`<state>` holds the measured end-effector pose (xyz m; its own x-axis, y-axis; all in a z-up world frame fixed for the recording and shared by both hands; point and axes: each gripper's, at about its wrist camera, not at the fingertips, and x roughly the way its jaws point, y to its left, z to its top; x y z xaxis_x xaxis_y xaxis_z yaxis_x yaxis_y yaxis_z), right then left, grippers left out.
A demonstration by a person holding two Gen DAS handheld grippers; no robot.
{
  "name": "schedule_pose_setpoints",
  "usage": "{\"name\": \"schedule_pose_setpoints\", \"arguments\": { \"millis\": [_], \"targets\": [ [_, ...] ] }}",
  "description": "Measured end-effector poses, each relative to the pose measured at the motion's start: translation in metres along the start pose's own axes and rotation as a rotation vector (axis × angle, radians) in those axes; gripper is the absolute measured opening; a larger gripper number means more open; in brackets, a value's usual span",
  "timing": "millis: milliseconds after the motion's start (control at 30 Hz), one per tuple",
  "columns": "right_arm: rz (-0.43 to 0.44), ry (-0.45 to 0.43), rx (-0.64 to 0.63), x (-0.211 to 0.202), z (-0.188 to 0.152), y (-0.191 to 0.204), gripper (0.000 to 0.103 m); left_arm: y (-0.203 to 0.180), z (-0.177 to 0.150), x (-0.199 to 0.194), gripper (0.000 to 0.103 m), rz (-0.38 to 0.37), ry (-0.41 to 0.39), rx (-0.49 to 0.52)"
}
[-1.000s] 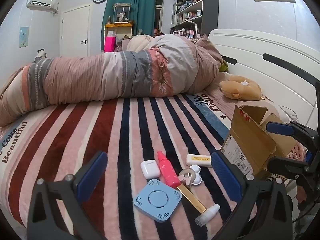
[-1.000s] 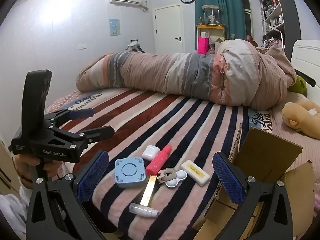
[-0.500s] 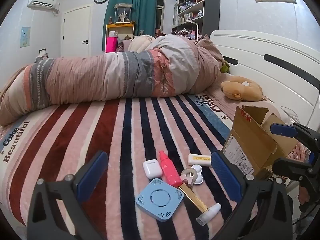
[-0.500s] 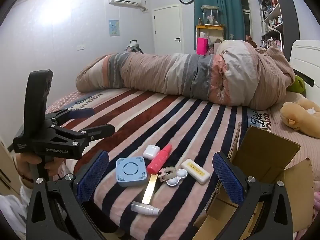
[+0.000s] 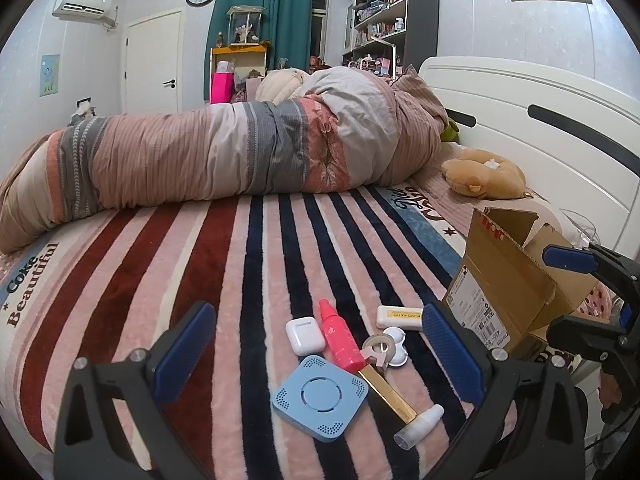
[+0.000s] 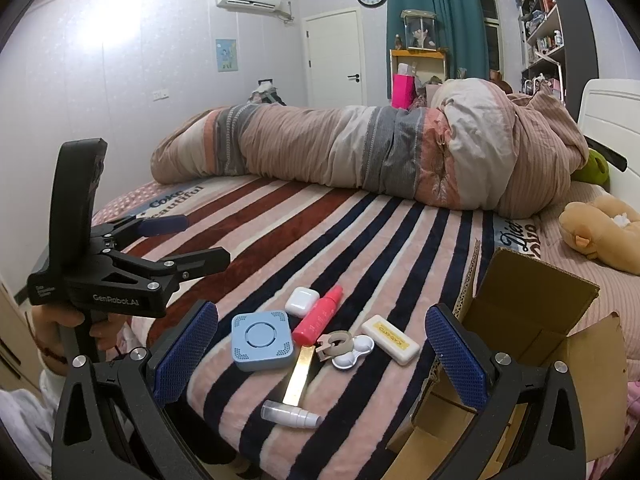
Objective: Organize rigid objects
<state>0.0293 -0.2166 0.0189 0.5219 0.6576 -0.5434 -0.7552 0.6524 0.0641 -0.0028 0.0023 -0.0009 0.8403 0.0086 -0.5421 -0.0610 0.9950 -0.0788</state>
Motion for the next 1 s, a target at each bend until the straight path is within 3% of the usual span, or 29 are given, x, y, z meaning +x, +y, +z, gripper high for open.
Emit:
{"name": "schedule_pose_setpoints", "arguments": {
  "millis": [1000],
  "targets": [
    [0.001, 0.002, 0.006, -0.0014, -0.0004, -0.0017, 0.103, -0.0026, -0.0006, 0.0004, 0.103, 0.003, -0.001, 0.010]
  ]
}}
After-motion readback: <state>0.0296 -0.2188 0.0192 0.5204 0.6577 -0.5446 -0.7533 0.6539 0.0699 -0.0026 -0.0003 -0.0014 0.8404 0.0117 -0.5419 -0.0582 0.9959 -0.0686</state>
